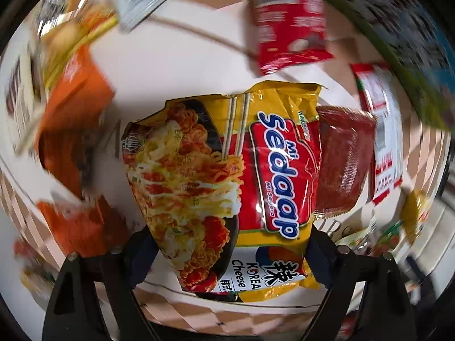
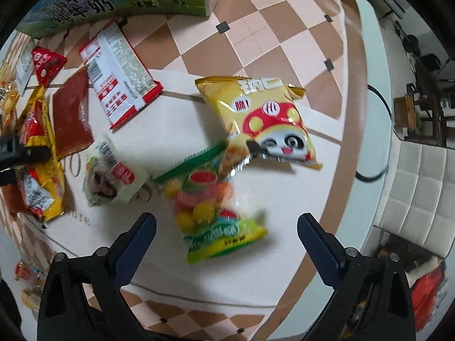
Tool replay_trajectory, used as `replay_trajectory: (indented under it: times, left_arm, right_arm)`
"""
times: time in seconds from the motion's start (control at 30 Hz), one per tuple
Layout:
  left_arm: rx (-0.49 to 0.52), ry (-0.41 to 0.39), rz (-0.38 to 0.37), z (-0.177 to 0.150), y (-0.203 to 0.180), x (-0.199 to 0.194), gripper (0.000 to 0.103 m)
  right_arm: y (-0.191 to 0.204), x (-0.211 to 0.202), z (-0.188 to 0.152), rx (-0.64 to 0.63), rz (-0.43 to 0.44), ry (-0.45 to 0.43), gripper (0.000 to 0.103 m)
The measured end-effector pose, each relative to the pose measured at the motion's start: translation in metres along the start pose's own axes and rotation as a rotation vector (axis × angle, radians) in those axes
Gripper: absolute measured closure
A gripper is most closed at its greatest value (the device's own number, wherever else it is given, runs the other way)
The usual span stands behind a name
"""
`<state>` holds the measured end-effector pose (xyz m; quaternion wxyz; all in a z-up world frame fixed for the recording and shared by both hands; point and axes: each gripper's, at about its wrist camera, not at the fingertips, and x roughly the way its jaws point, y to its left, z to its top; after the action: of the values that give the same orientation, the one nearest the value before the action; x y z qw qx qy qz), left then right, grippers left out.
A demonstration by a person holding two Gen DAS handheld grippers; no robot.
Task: Organize snacks
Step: 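Grasp the yellow Mie Sedaap pack with left tool while right tool grasps the candy bag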
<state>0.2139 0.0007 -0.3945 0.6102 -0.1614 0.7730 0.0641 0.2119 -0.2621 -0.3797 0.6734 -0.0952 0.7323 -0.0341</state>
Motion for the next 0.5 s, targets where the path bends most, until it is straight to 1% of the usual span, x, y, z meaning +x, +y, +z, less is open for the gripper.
replay_trajectory:
  times: [0.03, 0.1, 0.13, 0.17, 0.23, 0.3, 0.37, 0.43, 0.47, 0.5]
  left_arm:
    - [0.054, -0.025, 0.023, -0.002, -0.005, -0.002, 0.017]
    - [0.177, -0.074, 0.094, -0.009, -0.017, -0.003, 0.018]
    - [0.246, -0.1, 0.133, -0.014, -0.023, -0.003, 0.018]
    - [0.293, -0.116, 0.158, -0.017, -0.027, -0.002, 0.018]
    - [0.353, -0.129, 0.193, -0.021, -0.03, -0.002, 0.018]
    - [0.379, -0.135, 0.209, -0.025, -0.031, 0.0, 0.018]
    - [0.378, -0.13, 0.208, -0.024, -0.031, 0.002, 0.017]
    - [0.355, -0.122, 0.194, -0.019, -0.027, 0.005, 0.016]
    - [0.343, -0.117, 0.187, -0.018, -0.025, 0.006, 0.016]
    - [0.332, -0.114, 0.184, -0.02, -0.035, 0.007, 0.015]
  right_arm:
    - [-0.001, 0.004, 0.003, -0.005, 0.003, 0.004, 0.007]
    - [-0.002, 0.011, 0.009, -0.009, 0.009, 0.014, 0.011]
    - [-0.002, 0.014, 0.01, -0.01, 0.025, 0.018, 0.012]
    - [-0.002, 0.017, 0.011, -0.007, 0.041, 0.021, 0.016]
    - [-0.007, 0.02, 0.01, 0.022, 0.086, 0.022, 0.028]
    - [-0.015, 0.024, 0.006, 0.093, 0.152, 0.032, 0.036]
    - [-0.026, 0.034, -0.001, 0.236, 0.226, 0.076, 0.037]
    - [-0.042, 0.046, -0.01, 0.383, 0.328, 0.13, 0.043]
    - [-0.049, 0.052, -0.016, 0.455, 0.378, 0.159, 0.044]
    - [-0.054, 0.058, -0.022, 0.519, 0.426, 0.185, 0.043]
